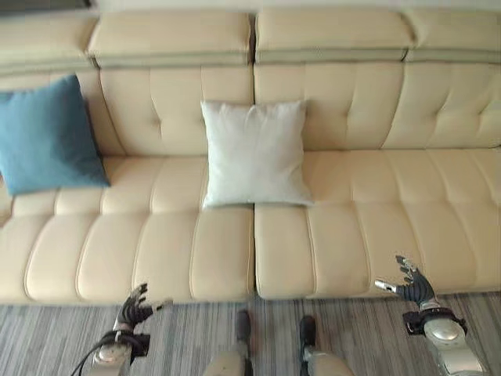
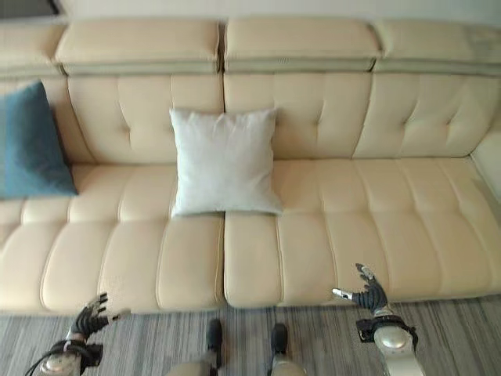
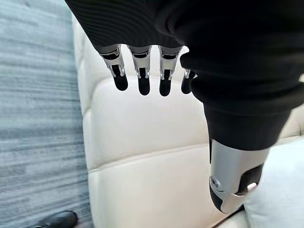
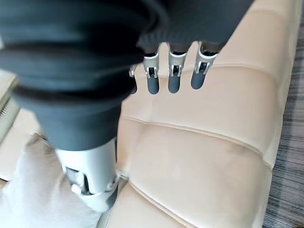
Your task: Pick up all the scattered cushions and arrange them neatly on the sofa.
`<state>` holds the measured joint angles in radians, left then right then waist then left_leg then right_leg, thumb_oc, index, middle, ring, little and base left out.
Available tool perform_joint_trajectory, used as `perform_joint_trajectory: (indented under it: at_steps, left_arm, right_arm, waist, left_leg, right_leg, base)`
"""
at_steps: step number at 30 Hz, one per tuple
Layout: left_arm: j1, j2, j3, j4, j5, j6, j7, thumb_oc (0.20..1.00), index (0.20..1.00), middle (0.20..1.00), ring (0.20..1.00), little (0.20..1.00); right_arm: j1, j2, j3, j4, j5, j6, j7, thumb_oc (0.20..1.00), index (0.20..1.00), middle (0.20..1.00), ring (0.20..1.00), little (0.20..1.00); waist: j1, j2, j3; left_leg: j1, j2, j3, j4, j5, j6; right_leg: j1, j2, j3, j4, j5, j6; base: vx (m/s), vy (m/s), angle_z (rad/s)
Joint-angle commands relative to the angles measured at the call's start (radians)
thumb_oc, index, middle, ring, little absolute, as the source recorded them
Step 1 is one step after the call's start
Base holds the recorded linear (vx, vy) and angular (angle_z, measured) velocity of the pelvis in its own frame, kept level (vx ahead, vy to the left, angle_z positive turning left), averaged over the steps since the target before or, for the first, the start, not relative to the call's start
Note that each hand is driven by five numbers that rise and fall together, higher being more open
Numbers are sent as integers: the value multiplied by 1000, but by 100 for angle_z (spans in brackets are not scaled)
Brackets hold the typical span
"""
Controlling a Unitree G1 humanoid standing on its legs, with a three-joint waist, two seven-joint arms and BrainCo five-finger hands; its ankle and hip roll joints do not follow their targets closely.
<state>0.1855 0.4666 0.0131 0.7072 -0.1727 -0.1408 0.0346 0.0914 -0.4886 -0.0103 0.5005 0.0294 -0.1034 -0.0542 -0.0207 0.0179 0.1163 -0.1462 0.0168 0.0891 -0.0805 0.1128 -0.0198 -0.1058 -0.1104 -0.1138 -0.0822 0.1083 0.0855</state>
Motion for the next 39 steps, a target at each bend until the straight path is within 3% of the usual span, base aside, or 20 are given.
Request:
perform_joint_trajectory:
  at_steps: [1, 9, 13, 15, 19, 20, 21, 23, 24, 28, 32, 37, 39]
  left_arm:
    - [38, 52, 78, -25, 29, -17, -9, 1000, 1000, 1000, 1000, 1000]
    - [12, 19, 79, -60, -10, -18, 26, 1000, 1000, 1000, 1000, 1000]
    - [19, 20, 109, -115, -41, -23, 45, 1000, 1000, 1000, 1000, 1000]
    - [-1, 26, 116, -116, -67, -23, 69, 1000, 1000, 1000, 1000, 1000]
    - [-23, 31, 114, -125, -83, -18, 87, 1000, 1000, 1000, 1000, 1000]
    - [-23, 31, 114, -125, -83, -18, 87, 1000, 1000, 1000, 1000, 1000]
    - [-21, 29, 111, -120, -82, -13, 85, 1000, 1000, 1000, 1000, 1000]
    - [-19, 27, 109, -121, -82, -10, 92, 1000, 1000, 1000, 1000, 1000]
    - [-27, 19, 102, -128, -84, -10, 101, 1000, 1000, 1000, 1000, 1000]
    - [-47, 2, 72, -136, -72, -12, 105, 1000, 1000, 1000, 1000, 1000]
    - [-83, -16, 34, -130, -68, -13, 104, 1000, 1000, 1000, 1000, 1000]
    - [-70, -27, 22, -134, -38, -2, 79, 1000, 1000, 1000, 1000, 1000]
    - [-56, -28, 17, -144, -19, 2, 74, 1000, 1000, 1000, 1000, 1000]
  right_arm:
    - [-33, -41, 12, 9, -11, -20, 3, 1000, 1000, 1000, 1000, 1000]
    - [-46, -19, 33, 71, 5, -1, -4, 1000, 1000, 1000, 1000, 1000]
    - [-39, -18, 32, 66, -11, 14, -7, 1000, 1000, 1000, 1000, 1000]
    - [-58, -8, 48, 71, -23, 20, -25, 1000, 1000, 1000, 1000, 1000]
    - [-67, 13, 76, 74, -2, 17, -41, 1000, 1000, 1000, 1000, 1000]
    - [-67, 13, 76, 74, -2, 17, -41, 1000, 1000, 1000, 1000, 1000]
    - [-59, 24, 74, 70, 8, 13, -43, 1000, 1000, 1000, 1000, 1000]
    - [-58, 27, 70, 68, 12, 11, -50, 1000, 1000, 1000, 1000, 1000]
    - [-62, 29, 80, 69, 20, 12, -64, 1000, 1000, 1000, 1000, 1000]
    - [-58, 8, 72, 63, 45, 4, -86, 1000, 1000, 1000, 1000, 1000]
    - [-50, 3, 60, 65, 61, 6, -103, 1000, 1000, 1000, 1000, 1000]
    - [-46, 3, 52, 42, 60, 0, -85, 1000, 1000, 1000, 1000, 1000]
    - [-36, 7, 45, 38, 60, -5, -76, 1000, 1000, 1000, 1000, 1000]
  waist:
    - [22, -36, -60]
    - [26, -41, -77]
    - [28, -57, -49]
    - [27, -67, -4]
    - [55, -47, 24]
    - [56, -46, 22]
    - [72, -41, 14]
    - [86, -49, 11]
    - [107, -67, 10]
    - [100, -64, 7]
    - [64, -71, 24]
    - [34, -105, 29]
    - [20, -93, 7]
  left_leg:
    - [33, 64, 6, 68, -109, -45]
    - [74, 37, 9, 42, -116, -33]
    - [53, 8, 11, 29, -116, -14]
    - [10, 2, 21, 46, -100, -8]
    - [-51, 28, 29, 69, -52, 6]
    - [-54, 29, 30, 69, -50, 5]
    - [-70, 41, 30, 64, -32, 6]
    - [-87, 41, 29, 67, -23, 1]
    - [-128, 49, 14, 77, 11, -19]
    - [-205, 82, -7, 68, 89, -73]
    - [-211, 78, 15, 103, 45, -64]
    - [-134, 12, -56, 291, -148, -33]
    - [-70, 9, -66, 239, -161, -28]
  right_leg:
    - [-20, -71, 4, 44, -27, 69]
    - [3, -90, 7, 32, -9, 82]
    - [-67, -104, 30, 34, 47, 106]
    - [-147, -107, 47, 81, 101, 127]
    - [-129, -53, 36, 317, -80, 65]
    - [-133, -53, 36, 316, -78, 65]
    - [-82, -30, 33, 415, -141, 49]
    - [-39, -23, 29, 395, -155, 48]
    - [16, 23, 37, 304, -228, 10]
    - [23, 102, 56, 161, -217, -28]
    - [7, 88, 3, 133, -179, -35]
    - [-13, 45, -2, 112, -121, -34]
    - [-16, 55, 0, 101, -115, -25]
  base:
    - [11, 24, -24]
    - [-40, 59, -6]
    - [-200, 109, -10]
    - [-394, 48, -31]
    - [-317, 35, -21]
    - [-226, -56, -4]
    - [-224, -123, -5]
    - [-200, -184, -8]
    - [-162, -273, -8]
    - [-232, -297, -13]
    - [-226, -139, 66]
    - [-135, -31, 38]
    - [49, 56, 2]
